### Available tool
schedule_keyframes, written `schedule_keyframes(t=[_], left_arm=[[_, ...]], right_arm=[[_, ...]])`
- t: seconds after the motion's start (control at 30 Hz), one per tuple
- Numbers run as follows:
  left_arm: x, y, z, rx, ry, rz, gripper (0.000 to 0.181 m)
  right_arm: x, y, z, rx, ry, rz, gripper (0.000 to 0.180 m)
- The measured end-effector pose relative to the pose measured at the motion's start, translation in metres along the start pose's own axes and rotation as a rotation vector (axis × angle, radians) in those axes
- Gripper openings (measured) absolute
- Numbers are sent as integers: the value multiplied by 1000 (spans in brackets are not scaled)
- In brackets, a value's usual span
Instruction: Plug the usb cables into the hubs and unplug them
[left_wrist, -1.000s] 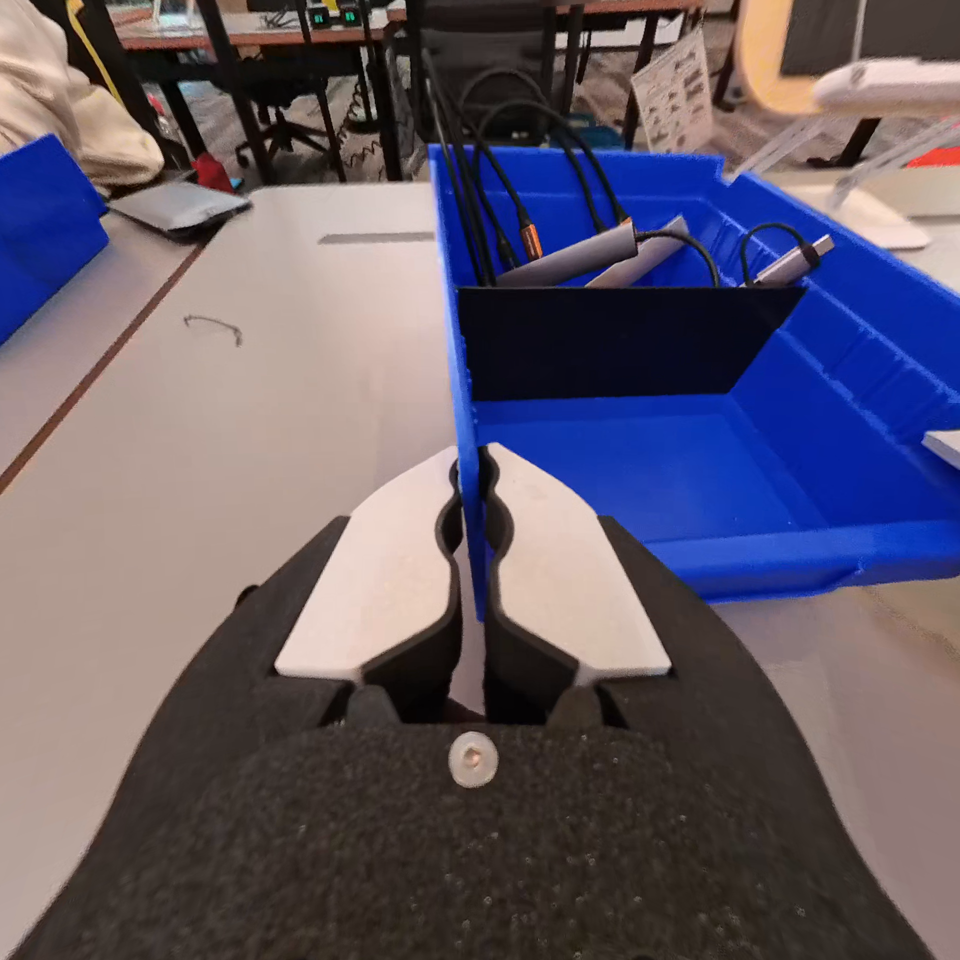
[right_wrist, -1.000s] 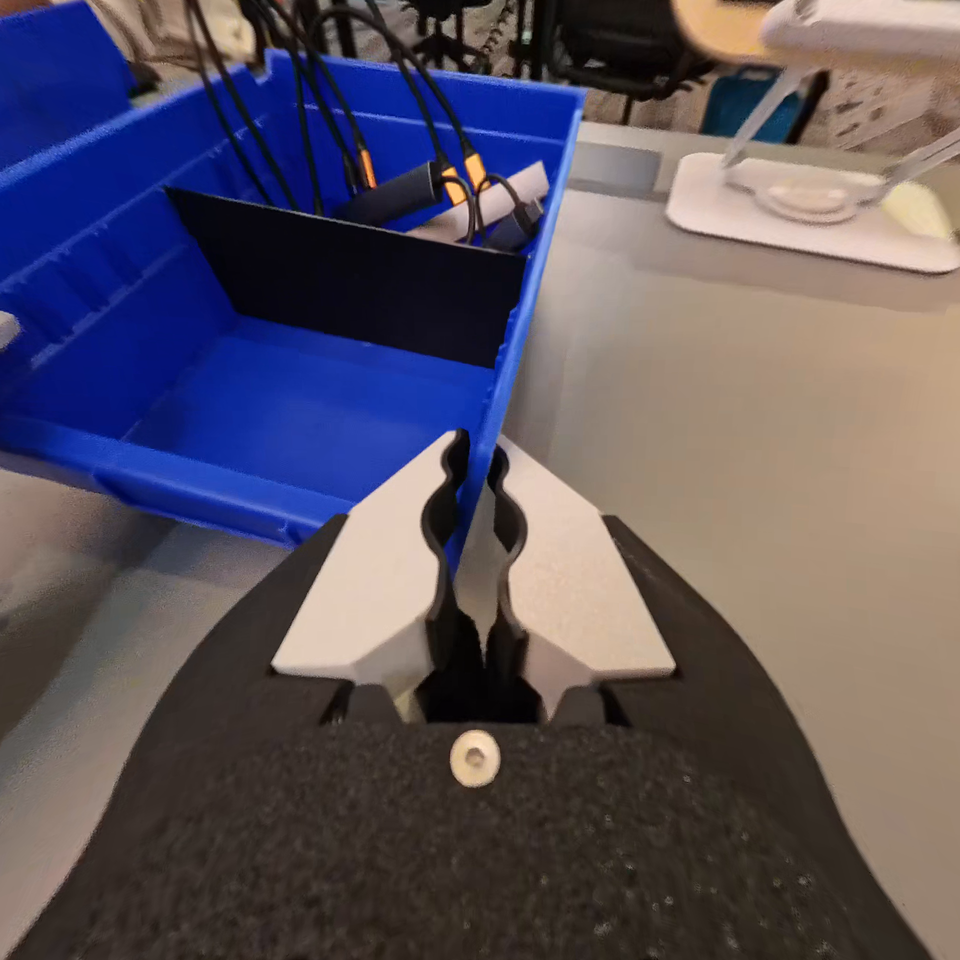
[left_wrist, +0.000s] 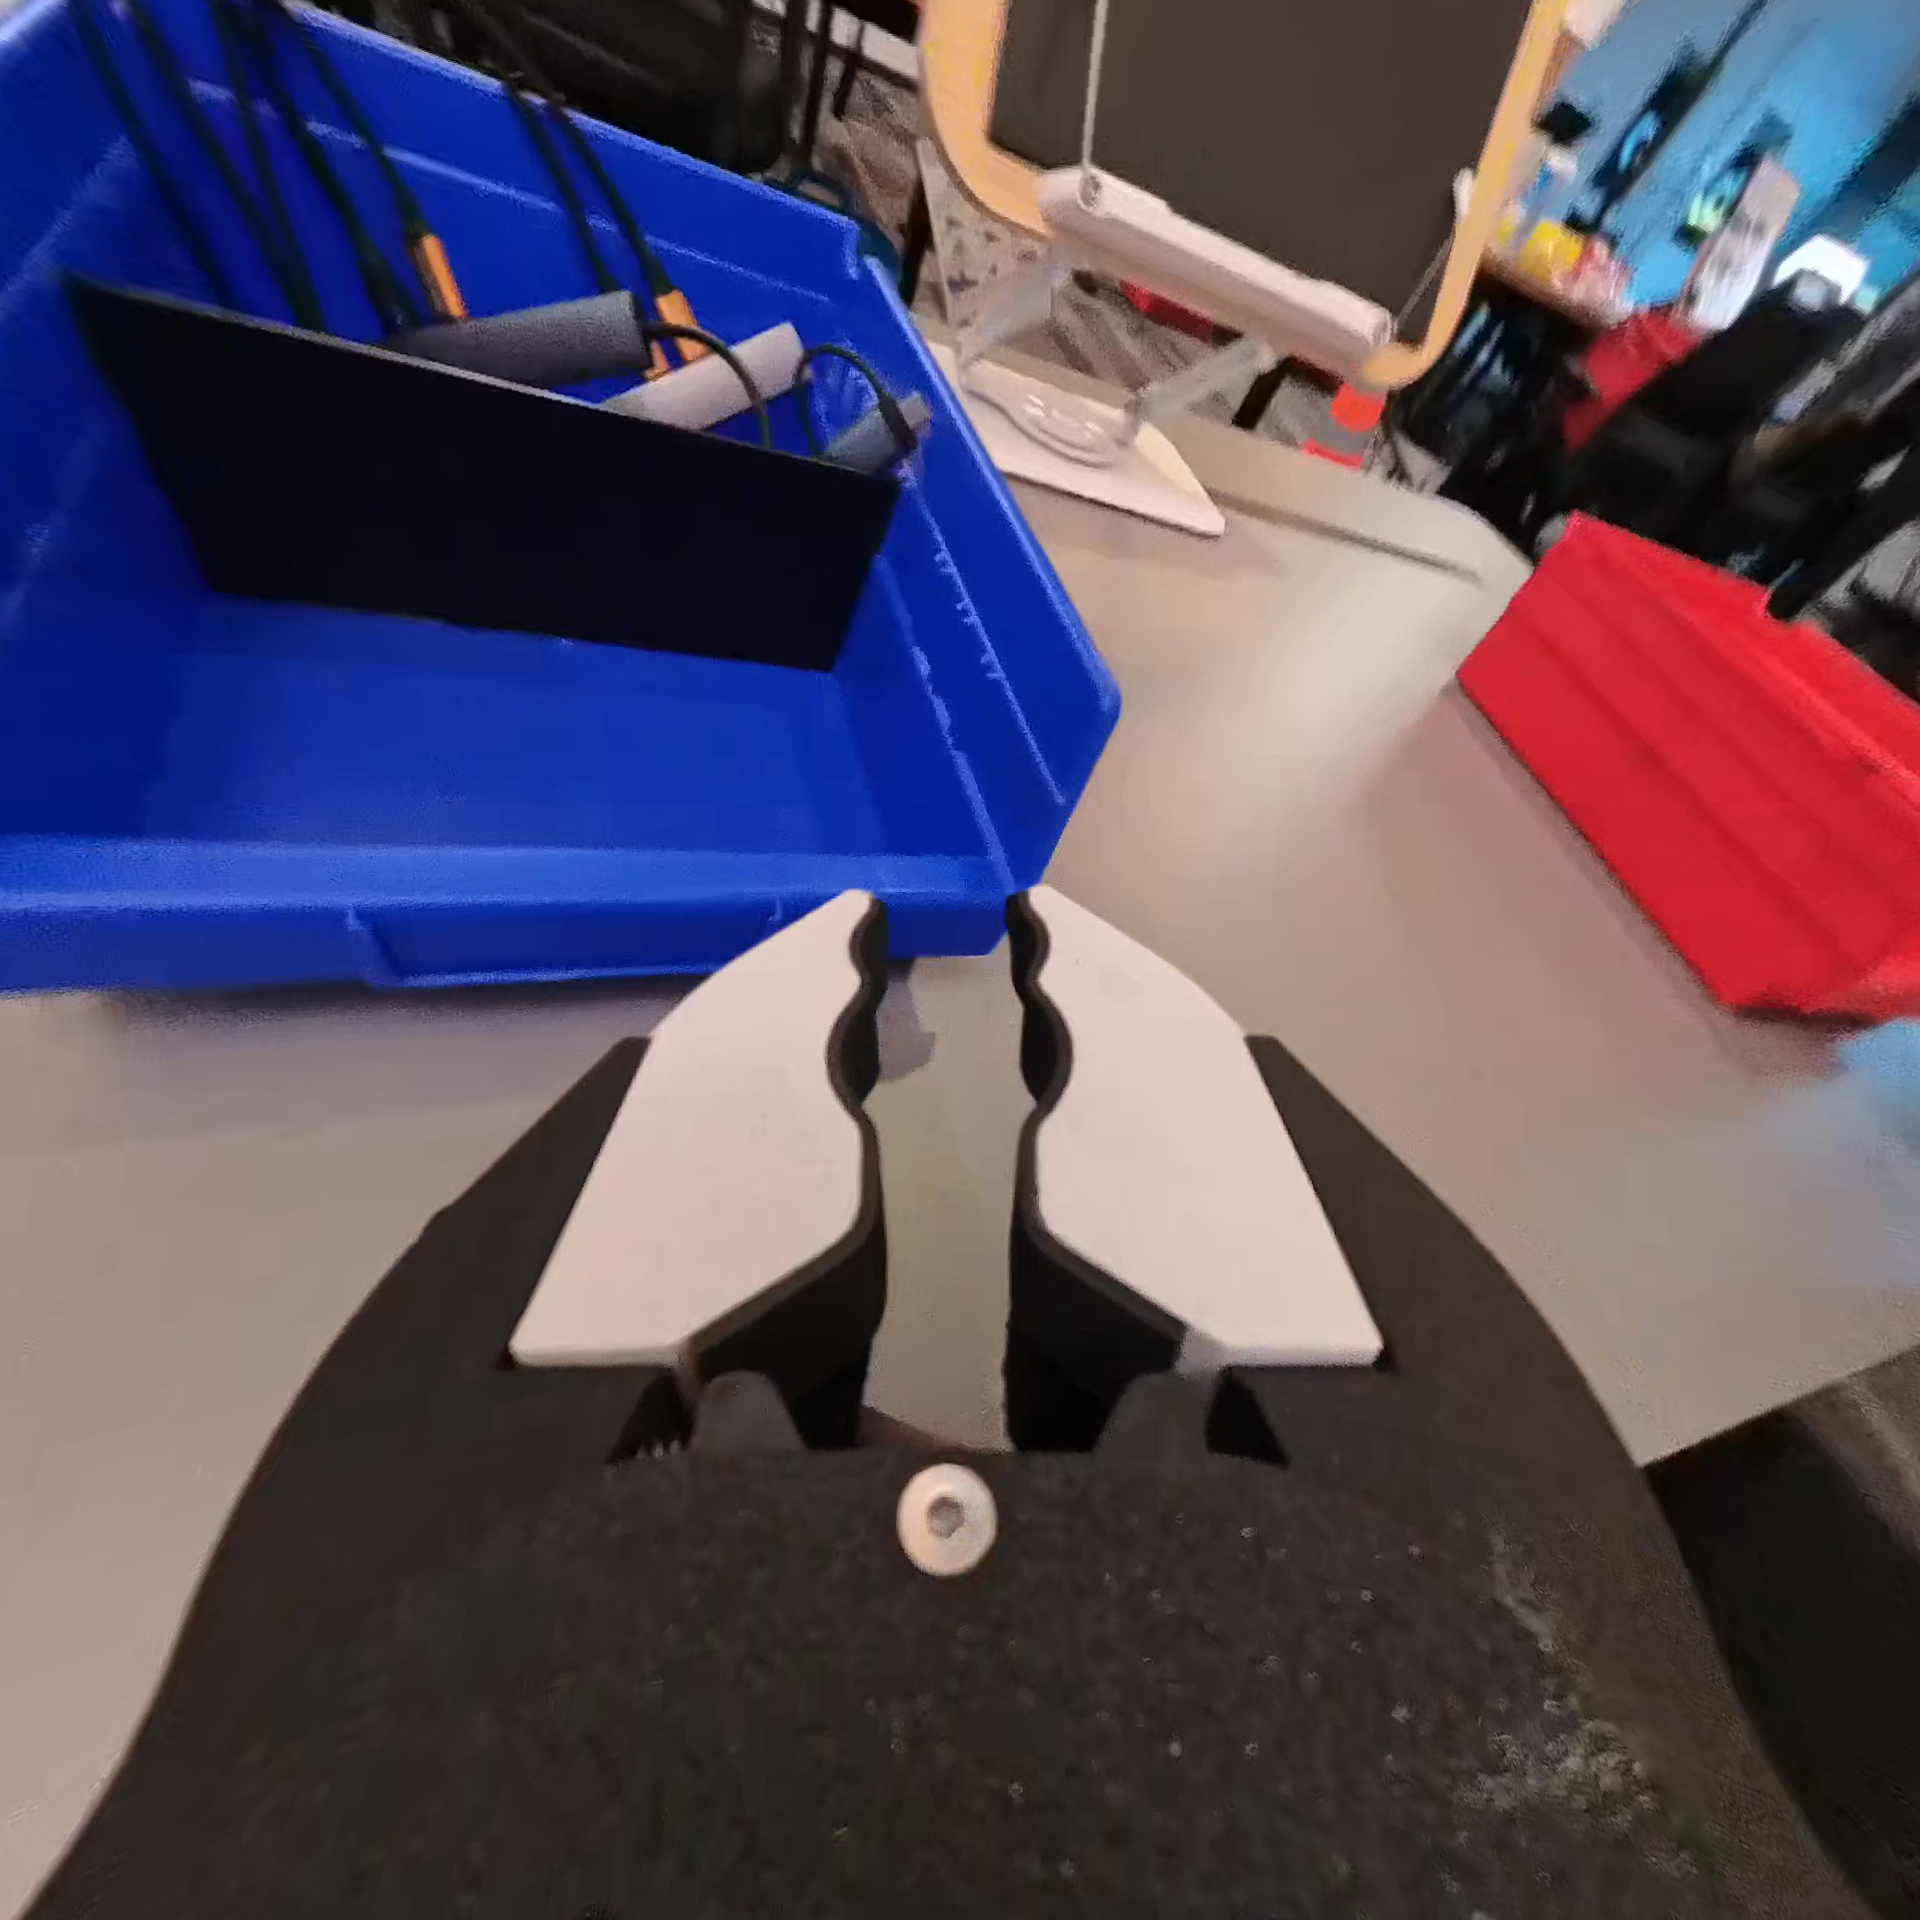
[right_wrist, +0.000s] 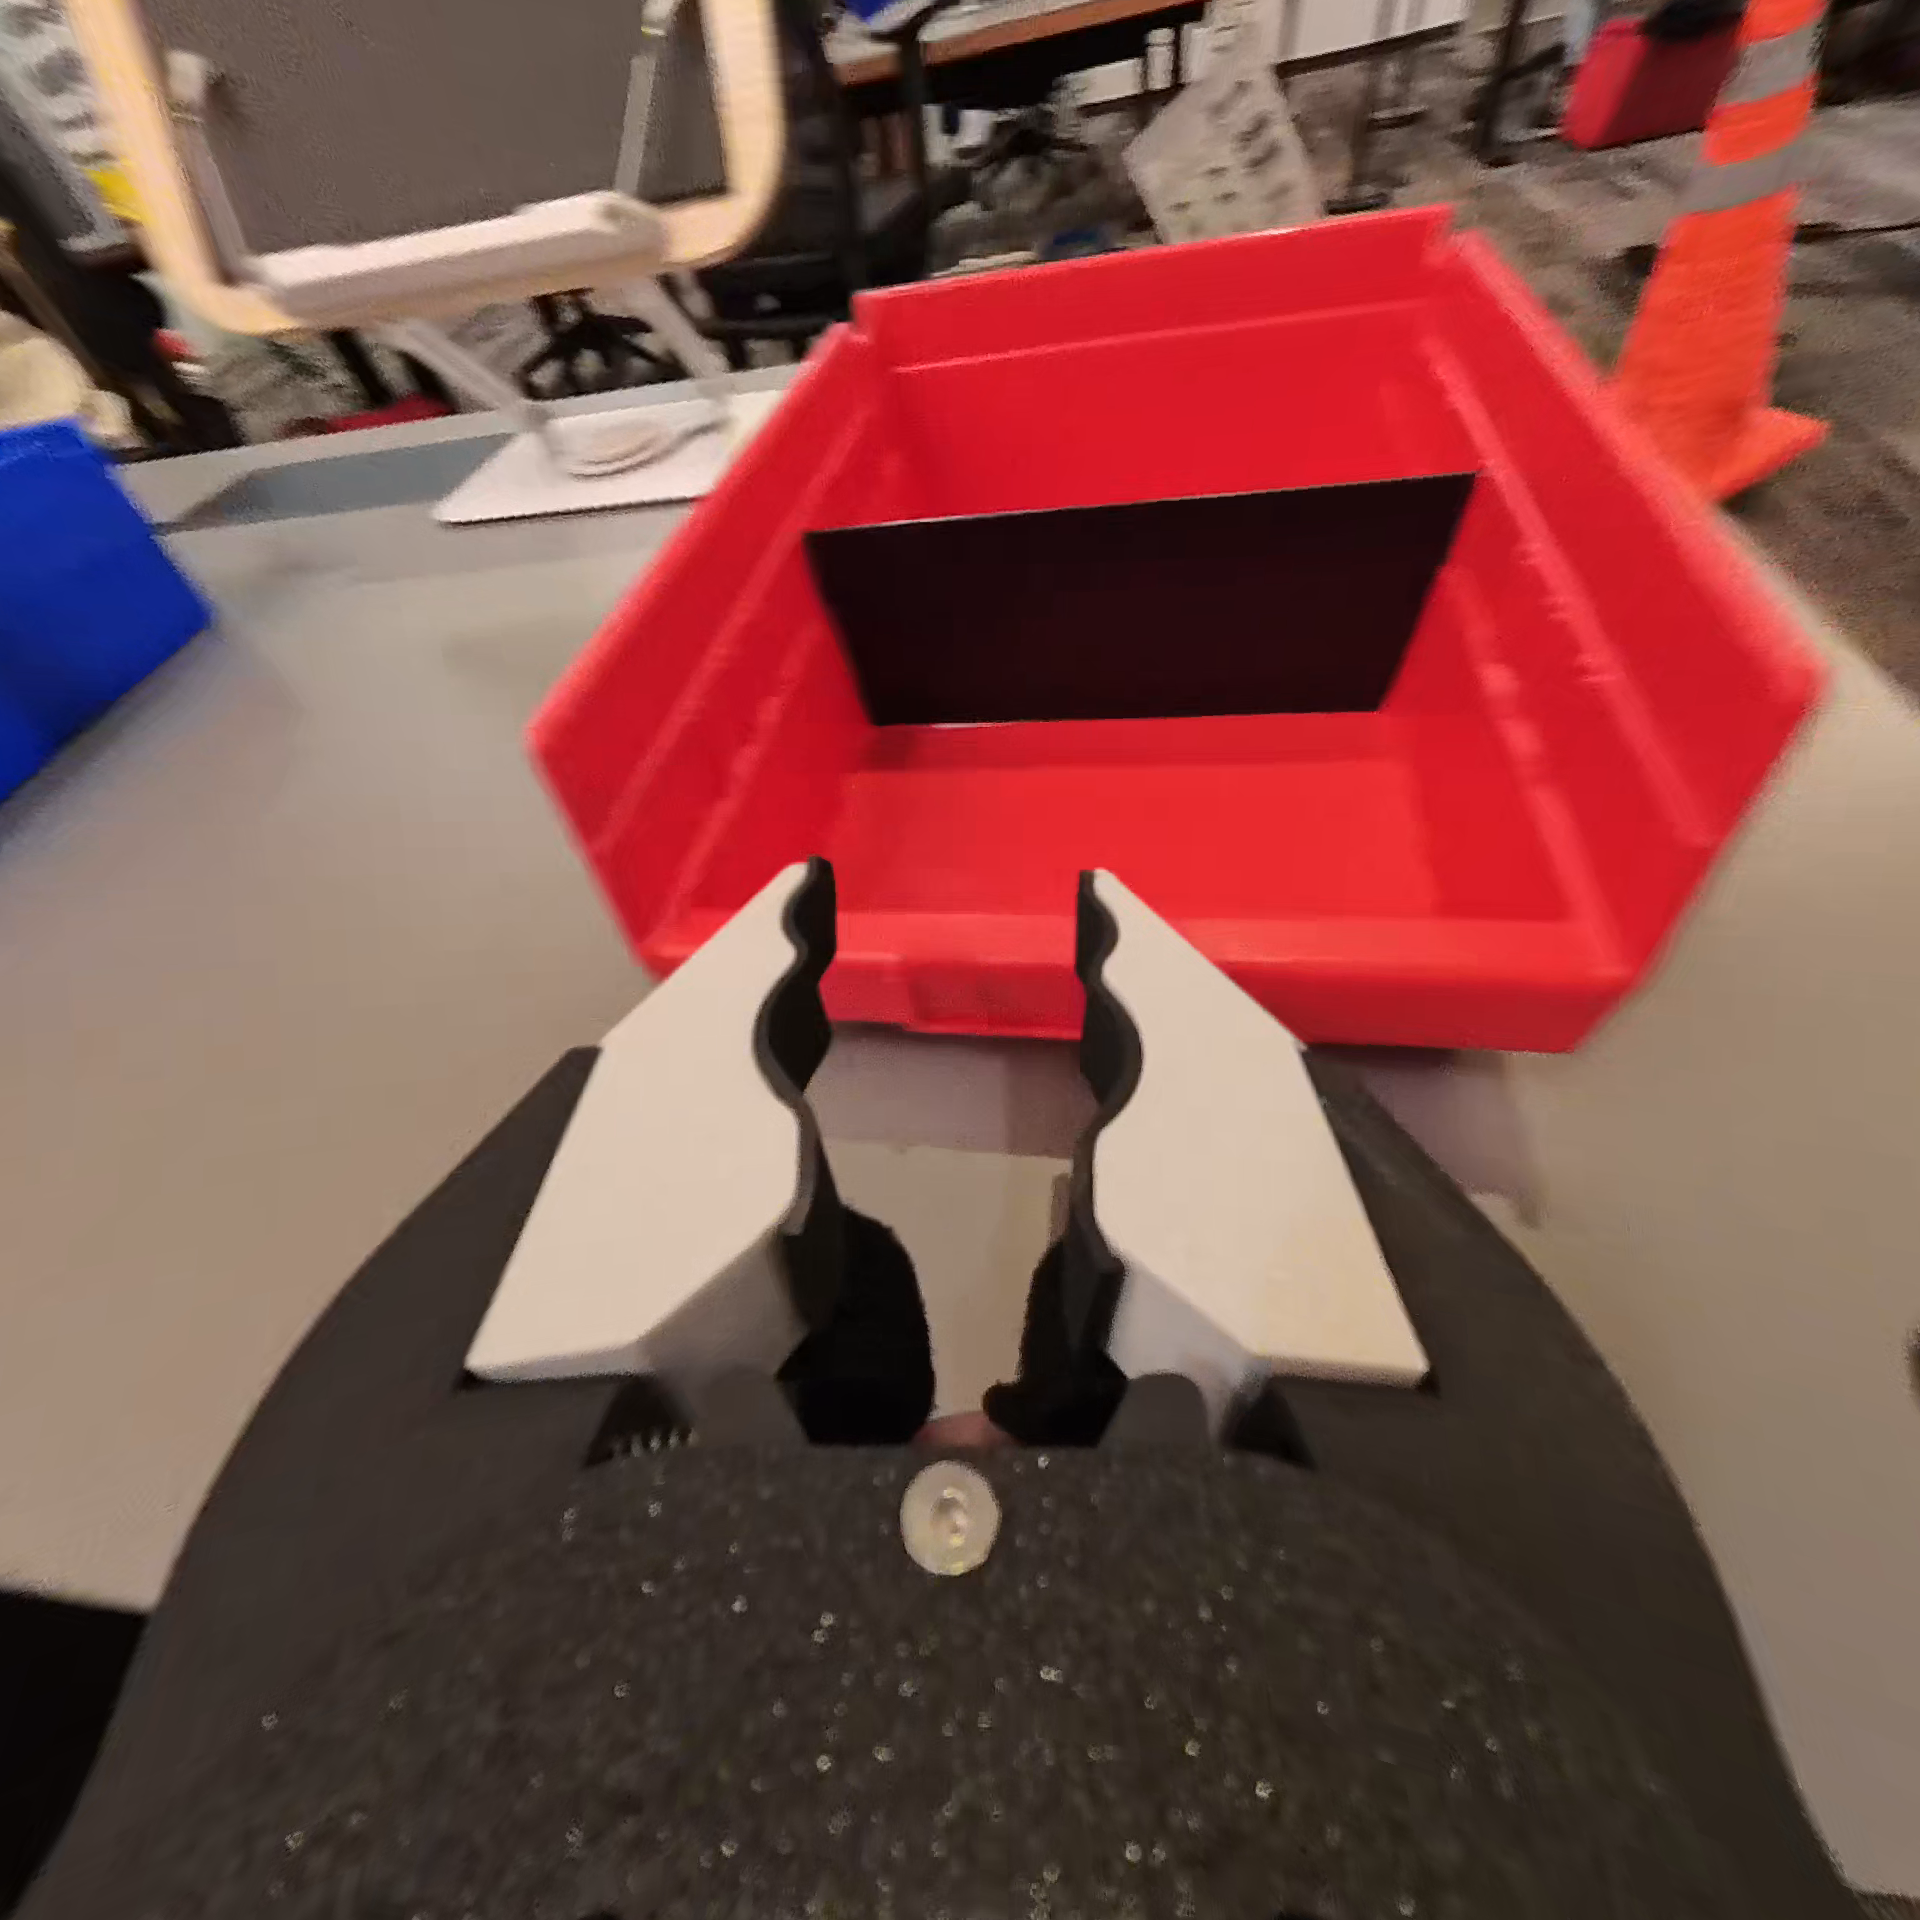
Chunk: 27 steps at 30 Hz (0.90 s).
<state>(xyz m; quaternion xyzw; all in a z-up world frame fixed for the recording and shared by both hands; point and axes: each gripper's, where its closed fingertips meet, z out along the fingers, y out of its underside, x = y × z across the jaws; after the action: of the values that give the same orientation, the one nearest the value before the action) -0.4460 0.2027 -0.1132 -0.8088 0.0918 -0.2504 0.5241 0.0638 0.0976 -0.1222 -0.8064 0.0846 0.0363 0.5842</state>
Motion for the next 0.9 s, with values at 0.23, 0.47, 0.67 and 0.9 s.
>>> schedule_keyframes(t=[0.23, 0.47, 0.67, 0.9], left_arm=[[-11, 10, 14, -66, -76, 222, 24], [-2, 18, 14, -87, -20, 200, 26], [-5, 16, 9, -71, -16, 150, 26], [-1, 0, 6, -26, 33, 54, 27]], right_arm=[[6, 1, 5, 1, -7, 57, 42], [2, 2, 10, -11, 11, -20, 37], [-1, 3, 13, -13, -11, 10, 37], [-10, 1, 10, -6, -33, -6, 37]])
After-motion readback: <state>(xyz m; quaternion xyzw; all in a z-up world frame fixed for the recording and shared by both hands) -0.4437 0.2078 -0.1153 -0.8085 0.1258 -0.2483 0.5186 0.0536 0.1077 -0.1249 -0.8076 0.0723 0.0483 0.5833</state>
